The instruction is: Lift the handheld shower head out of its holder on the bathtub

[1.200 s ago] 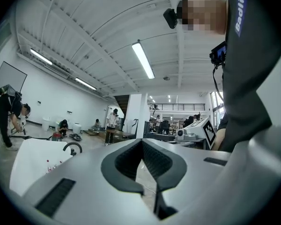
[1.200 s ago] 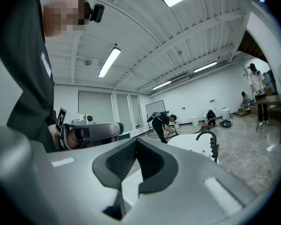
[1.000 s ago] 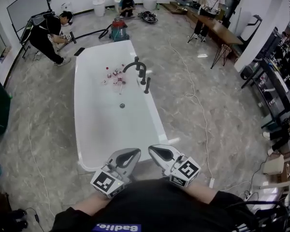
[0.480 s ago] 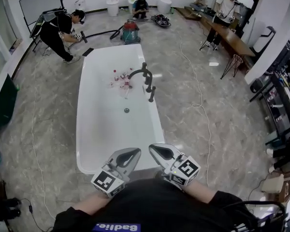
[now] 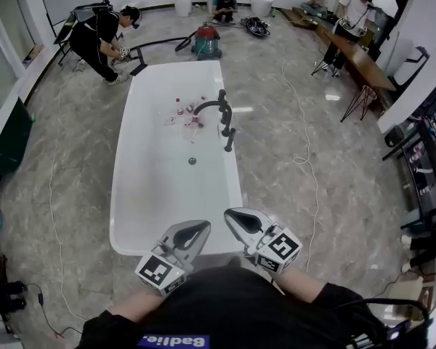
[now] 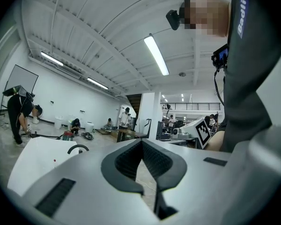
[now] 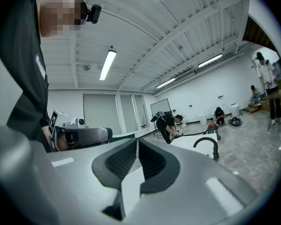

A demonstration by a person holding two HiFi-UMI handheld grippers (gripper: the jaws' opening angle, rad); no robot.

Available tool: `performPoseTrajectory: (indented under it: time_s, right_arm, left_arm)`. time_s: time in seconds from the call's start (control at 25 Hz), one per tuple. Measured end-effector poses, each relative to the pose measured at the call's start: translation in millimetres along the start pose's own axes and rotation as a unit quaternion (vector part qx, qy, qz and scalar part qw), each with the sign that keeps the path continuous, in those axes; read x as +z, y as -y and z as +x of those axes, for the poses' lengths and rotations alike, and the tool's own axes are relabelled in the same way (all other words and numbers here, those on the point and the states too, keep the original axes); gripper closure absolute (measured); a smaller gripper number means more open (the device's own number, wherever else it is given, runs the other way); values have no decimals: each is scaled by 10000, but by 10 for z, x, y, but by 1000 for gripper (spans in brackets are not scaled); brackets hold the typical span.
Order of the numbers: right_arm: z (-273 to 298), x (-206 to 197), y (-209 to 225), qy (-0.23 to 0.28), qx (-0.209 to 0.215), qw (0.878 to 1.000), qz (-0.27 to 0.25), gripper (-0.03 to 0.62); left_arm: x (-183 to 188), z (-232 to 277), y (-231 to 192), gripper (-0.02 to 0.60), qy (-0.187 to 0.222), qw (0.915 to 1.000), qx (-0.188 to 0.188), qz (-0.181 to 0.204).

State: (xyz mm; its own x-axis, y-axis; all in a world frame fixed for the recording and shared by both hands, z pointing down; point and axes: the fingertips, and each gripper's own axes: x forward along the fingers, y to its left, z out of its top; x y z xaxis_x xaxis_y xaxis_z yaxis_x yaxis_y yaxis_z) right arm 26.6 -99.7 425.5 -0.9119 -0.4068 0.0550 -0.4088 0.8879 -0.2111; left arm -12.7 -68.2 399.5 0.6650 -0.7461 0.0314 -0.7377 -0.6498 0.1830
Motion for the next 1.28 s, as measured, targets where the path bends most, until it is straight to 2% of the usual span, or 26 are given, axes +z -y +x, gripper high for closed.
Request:
performPoseTrajectory:
  time_s: [0.12, 0.36, 0.76, 1.28]
  right_arm:
    - [-33, -38, 106, -41, 53, 10000, 9, 585]
    - [-38, -10, 251, -68, 174, 9998, 12, 580]
    - [-21, 74, 481, -105, 336, 9993, -104, 562]
    - [-95, 74, 940, -316, 451, 9979, -351, 502]
  left_arm:
    - [-46, 81, 41, 577, 21, 10000, -4, -12]
    - [-4, 156, -2, 577, -46, 9994, 355, 4]
    - [1, 244, 3, 577, -17, 9981, 611, 25]
    - [-36, 473, 92, 577, -48, 9962, 865, 88]
